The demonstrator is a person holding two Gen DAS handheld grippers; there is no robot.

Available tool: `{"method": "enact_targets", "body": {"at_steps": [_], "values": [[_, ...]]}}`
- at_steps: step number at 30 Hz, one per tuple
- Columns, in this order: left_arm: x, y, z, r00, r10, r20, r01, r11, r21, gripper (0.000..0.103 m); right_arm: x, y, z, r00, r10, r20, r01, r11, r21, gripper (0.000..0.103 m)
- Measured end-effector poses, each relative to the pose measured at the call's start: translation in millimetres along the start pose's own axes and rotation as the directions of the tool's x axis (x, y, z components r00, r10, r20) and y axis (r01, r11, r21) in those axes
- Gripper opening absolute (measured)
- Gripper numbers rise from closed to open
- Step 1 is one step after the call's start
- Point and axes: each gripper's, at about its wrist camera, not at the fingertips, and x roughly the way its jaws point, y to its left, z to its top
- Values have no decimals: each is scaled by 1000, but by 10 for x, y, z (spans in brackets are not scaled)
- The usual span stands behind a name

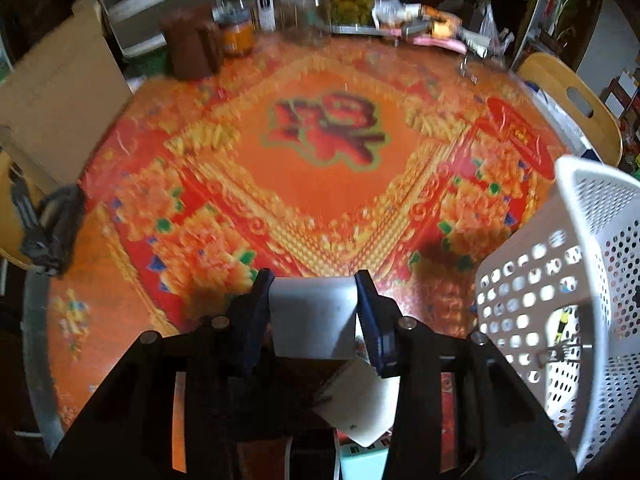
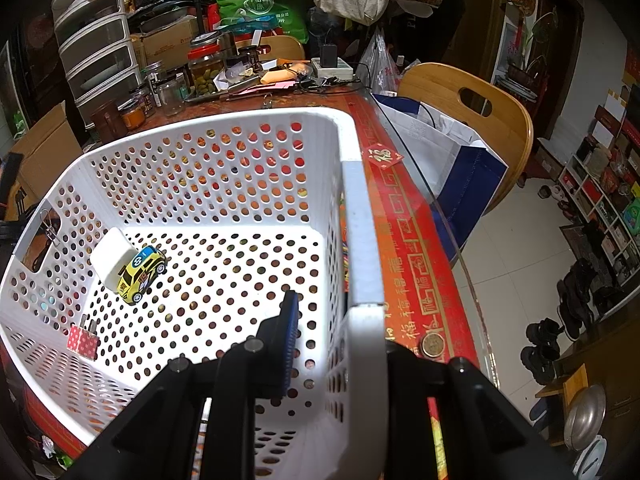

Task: Organize rigid objects
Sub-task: 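Lower the left tool onto a white flat box and grasp it, then carry the white flat box with the left tool into the basket and release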

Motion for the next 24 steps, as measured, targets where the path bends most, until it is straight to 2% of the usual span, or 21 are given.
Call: {"method": "enact_targets", "body": {"at_steps": [10,20,24], "values": [[-546,24,85,988,73,135,-73,997,-5,38,-1,1,-4,1000,0,-1,0,1000,0,21],[-995,-305,176,972,115,205,-127,991,46,38,-1,3,-3,1000,1,1,-1,1000,-1,21],[-1156,-551,173,967,114,228,-135,988,77,38,-2,5,5,1000,4,2,-4,1000,-2,21]]}}
